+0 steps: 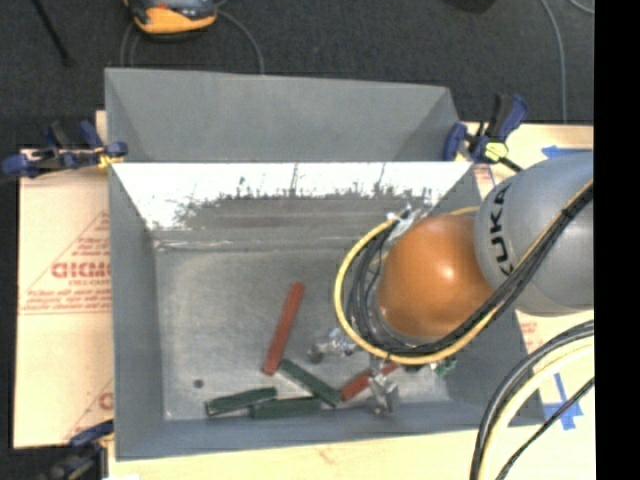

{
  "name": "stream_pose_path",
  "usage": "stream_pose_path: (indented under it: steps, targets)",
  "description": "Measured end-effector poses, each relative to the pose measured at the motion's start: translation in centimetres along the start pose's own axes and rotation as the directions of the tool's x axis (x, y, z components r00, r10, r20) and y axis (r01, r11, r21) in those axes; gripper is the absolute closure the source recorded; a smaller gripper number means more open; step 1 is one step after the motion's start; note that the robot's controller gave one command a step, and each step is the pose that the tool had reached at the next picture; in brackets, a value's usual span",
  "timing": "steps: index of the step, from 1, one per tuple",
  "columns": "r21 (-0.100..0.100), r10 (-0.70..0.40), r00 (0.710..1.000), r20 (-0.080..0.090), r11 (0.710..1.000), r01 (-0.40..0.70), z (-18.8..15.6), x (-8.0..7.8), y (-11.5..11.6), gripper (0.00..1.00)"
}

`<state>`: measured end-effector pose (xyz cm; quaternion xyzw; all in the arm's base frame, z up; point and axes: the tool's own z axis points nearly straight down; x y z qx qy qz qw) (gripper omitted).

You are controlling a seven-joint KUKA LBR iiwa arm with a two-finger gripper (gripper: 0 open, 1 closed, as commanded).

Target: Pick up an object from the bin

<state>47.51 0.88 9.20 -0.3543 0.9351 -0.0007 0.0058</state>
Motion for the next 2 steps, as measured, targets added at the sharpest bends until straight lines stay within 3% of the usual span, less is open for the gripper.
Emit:
stream_pose_path:
  steps: [1,2]
  targets:
    - [-0.001,0.361,0.932,-0.01,0.932,-0.361,2.16,0.31,-0.67,1.0]
    - [-0.001,0.36,0.933,-0.01,0.933,-0.36,2.16,0.31,-0.67,1.0]
